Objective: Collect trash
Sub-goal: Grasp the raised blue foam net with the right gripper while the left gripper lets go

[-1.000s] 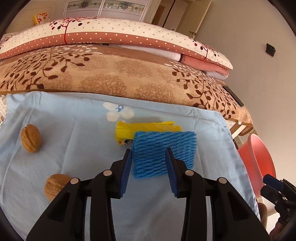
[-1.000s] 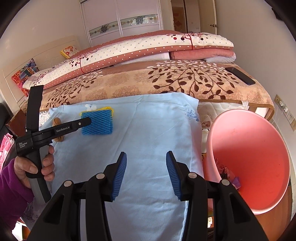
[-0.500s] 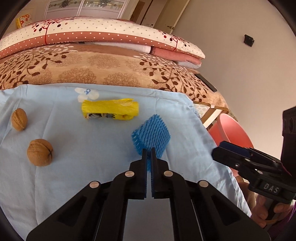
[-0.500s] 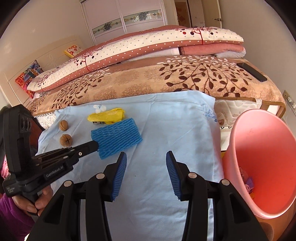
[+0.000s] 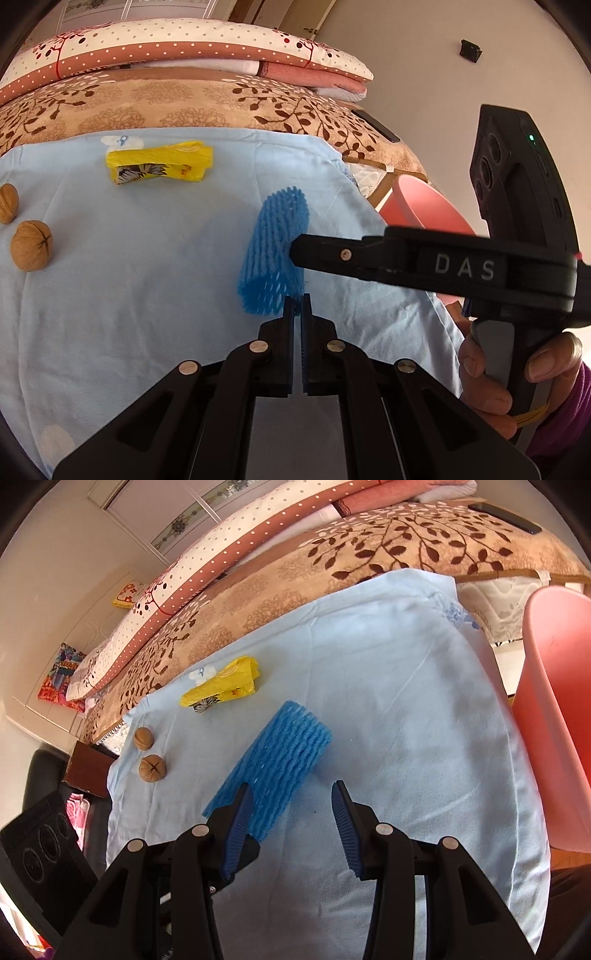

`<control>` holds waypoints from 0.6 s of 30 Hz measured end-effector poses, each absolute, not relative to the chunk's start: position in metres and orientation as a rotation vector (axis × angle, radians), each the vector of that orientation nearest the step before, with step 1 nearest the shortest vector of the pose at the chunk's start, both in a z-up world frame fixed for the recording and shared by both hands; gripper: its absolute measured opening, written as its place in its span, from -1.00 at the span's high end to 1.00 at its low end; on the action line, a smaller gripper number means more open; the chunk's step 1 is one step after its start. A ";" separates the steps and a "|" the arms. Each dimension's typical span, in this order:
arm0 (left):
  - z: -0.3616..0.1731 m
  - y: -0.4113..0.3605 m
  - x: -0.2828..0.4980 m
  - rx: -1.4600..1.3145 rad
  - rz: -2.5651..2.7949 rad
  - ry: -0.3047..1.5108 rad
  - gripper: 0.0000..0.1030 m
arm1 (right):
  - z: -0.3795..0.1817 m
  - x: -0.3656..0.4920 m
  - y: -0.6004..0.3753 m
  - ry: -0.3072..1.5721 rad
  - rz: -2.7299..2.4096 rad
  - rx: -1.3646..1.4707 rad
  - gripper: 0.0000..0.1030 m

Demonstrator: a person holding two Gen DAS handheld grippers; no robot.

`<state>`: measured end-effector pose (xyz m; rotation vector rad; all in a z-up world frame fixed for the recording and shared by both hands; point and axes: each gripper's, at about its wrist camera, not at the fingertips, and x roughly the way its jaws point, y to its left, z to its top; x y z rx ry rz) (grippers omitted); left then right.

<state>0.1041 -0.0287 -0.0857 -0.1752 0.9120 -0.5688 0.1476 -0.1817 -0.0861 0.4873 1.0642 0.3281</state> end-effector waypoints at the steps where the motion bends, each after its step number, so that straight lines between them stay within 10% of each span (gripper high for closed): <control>1: -0.087 -0.032 0.102 -0.171 -0.580 0.918 0.95 | -0.085 0.147 -0.183 1.061 0.333 0.504 0.15; 10: -0.086 -0.041 0.093 -0.162 -0.614 0.917 0.95 | -0.082 0.141 -0.173 1.052 0.305 0.423 -0.03; 14: -0.084 -0.036 0.092 -0.150 -0.595 0.928 0.95 | -0.085 0.140 -0.171 1.057 0.280 0.347 0.79; 18: -0.076 -0.023 0.096 -0.094 -0.549 0.924 0.93 | -0.080 0.133 -0.178 1.013 0.265 0.308 0.87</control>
